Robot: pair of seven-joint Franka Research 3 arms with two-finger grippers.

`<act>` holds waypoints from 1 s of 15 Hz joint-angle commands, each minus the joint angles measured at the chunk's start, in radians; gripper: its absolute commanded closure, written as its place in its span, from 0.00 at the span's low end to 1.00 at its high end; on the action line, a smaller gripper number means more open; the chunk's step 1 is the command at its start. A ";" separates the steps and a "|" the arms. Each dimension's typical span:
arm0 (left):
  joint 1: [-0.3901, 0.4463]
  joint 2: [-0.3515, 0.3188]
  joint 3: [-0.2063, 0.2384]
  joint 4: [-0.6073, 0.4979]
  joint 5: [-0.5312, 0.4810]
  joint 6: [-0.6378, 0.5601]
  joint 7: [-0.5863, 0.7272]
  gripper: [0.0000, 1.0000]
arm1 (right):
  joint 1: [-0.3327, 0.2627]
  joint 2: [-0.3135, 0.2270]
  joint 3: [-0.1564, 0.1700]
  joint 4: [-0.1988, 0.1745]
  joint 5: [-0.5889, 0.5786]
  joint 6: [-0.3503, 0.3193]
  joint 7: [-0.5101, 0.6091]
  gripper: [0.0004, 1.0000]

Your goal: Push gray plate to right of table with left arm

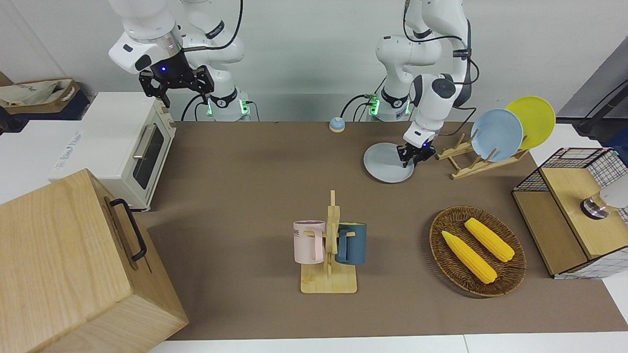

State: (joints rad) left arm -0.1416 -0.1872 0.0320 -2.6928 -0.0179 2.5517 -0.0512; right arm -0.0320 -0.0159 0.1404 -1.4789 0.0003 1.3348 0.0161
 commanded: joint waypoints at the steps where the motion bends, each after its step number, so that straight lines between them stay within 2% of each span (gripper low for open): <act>1: -0.013 -0.002 0.008 -0.016 0.004 0.025 -0.018 0.98 | -0.019 -0.002 0.016 0.009 0.004 -0.016 0.012 0.02; 9: -0.012 0.005 0.008 -0.013 0.004 0.025 -0.019 1.00 | -0.019 -0.002 0.016 0.009 0.004 -0.016 0.012 0.02; 15: -0.064 0.020 0.006 0.001 0.006 0.024 -0.128 1.00 | -0.019 -0.002 0.016 0.009 0.004 -0.016 0.013 0.02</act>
State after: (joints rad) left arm -0.1567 -0.2023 0.0332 -2.6928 -0.0180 2.5511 -0.0956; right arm -0.0320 -0.0159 0.1404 -1.4789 0.0003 1.3348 0.0161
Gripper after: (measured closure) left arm 0.982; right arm 0.013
